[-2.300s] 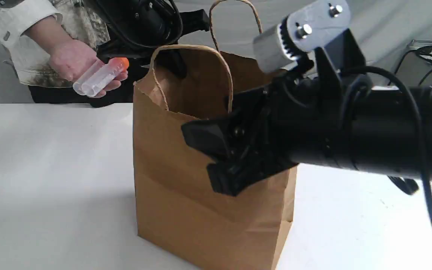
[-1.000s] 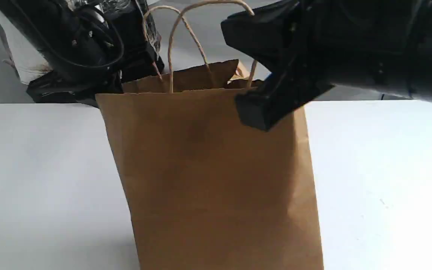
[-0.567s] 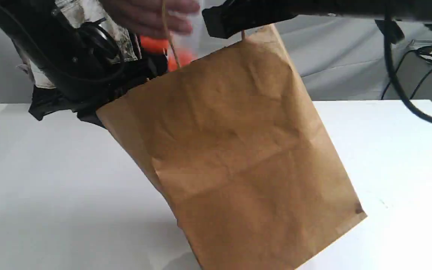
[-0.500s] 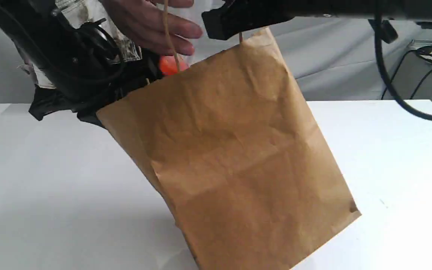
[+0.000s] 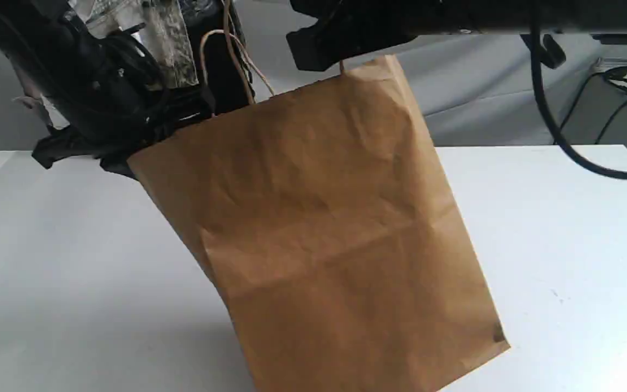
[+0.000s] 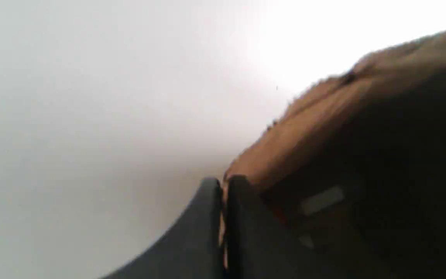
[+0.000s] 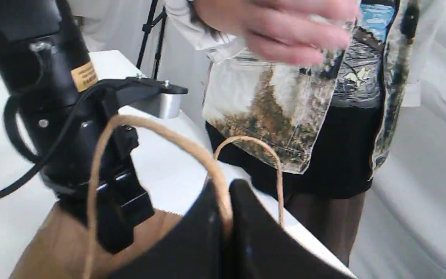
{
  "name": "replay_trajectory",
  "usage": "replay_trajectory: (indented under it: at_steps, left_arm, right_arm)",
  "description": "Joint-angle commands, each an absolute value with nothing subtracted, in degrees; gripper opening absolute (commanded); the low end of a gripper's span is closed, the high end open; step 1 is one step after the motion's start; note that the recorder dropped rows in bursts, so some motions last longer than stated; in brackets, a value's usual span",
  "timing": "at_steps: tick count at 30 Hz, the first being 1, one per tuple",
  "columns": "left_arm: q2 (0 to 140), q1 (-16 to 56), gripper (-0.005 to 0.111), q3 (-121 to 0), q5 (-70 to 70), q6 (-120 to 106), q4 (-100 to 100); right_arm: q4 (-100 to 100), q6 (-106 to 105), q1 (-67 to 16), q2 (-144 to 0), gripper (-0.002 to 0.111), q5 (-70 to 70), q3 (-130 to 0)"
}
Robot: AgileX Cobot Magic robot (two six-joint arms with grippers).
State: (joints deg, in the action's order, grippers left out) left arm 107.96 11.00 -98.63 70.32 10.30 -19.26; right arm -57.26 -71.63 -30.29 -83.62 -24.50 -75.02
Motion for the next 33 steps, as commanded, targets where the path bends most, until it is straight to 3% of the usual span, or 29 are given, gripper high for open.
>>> replay_trajectory:
  at_steps: [1, 14, 21, 30, 33]
  left_arm:
    - [107.43, 9.27, 0.0, -103.19, 69.96, 8.75, -19.1]
    - [108.01, 9.27, 0.0, -110.32, 69.96, 5.58, -22.86]
    - [108.06, 9.27, 0.0, -110.32, 69.96, 4.16, -24.57]
    - [108.06, 9.27, 0.002, -110.32, 69.96, 4.01, -24.59]
    - [108.06, 9.27, 0.009, -110.32, 69.96, 4.01, -24.87]
  right_arm:
    - [-56.33, -69.73, -29.81, -81.54, 0.0, -29.22, -75.15]
    - [-41.02, -55.18, -31.6, -78.11, 0.0, -34.92, -69.94]
    - [-41.05, -55.18, -37.05, -76.92, 0.0, -24.53, -59.39]
    - [-41.46, -55.04, -38.13, -76.4, 0.0, -17.94, -58.81]
    - [-41.46, -55.18, -38.13, -75.47, 0.009, -14.2, -58.81]
